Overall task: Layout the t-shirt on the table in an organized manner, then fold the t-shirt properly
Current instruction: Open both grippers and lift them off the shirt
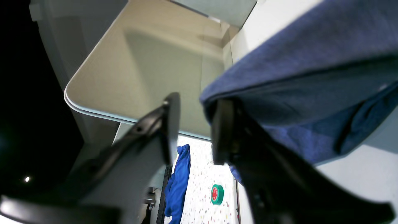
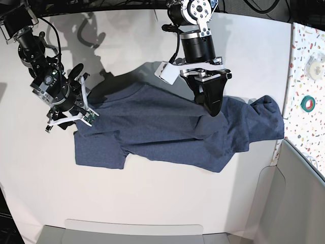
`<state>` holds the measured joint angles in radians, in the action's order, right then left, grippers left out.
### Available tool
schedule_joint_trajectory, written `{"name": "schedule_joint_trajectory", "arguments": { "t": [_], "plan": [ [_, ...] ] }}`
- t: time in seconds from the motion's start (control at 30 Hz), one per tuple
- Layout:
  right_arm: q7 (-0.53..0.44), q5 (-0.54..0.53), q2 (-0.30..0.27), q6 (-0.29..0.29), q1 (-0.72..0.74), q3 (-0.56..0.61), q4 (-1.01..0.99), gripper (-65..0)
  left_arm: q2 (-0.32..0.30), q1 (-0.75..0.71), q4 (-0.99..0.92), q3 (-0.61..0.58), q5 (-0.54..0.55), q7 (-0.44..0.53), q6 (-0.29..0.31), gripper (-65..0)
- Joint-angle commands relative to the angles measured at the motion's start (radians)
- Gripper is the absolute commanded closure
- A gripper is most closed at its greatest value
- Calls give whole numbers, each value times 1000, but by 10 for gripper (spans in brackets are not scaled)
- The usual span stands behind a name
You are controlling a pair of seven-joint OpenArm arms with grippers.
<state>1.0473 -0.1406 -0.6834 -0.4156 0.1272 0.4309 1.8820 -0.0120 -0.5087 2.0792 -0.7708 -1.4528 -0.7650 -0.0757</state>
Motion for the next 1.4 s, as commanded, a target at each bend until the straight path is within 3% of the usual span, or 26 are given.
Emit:
{"name": "schedule_joint_trajectory", "arguments": {
  "t": [0.0,0.2,0.37,0.57,1.1,1.37],
  "plan": [
    [-3,9,-17,8,16,-14,15,-356,-13,-143,-12,-103,97,6,106,-212],
    [-9,11,-17,8,27,-34,15,-378,-13,-95,-7,-103,97,-37,106,-224],
    [-9,11,46,8,25,-163,15,-378,-12,-57,-6,-103,97,-38,106,-224],
    [-9,3,61,7,19,-274,40,-379,-7,-34,-6,-102,97,-40,106,-224],
    [-5,9,52,7,-85,-278,116,-379,-29,-18,-6,-112,94,-60,109,-227],
    [-5,9,29,7,-83,-274,116,-379,-88,-51,-6,-112,96,-64,297,-226]
  ]
}}
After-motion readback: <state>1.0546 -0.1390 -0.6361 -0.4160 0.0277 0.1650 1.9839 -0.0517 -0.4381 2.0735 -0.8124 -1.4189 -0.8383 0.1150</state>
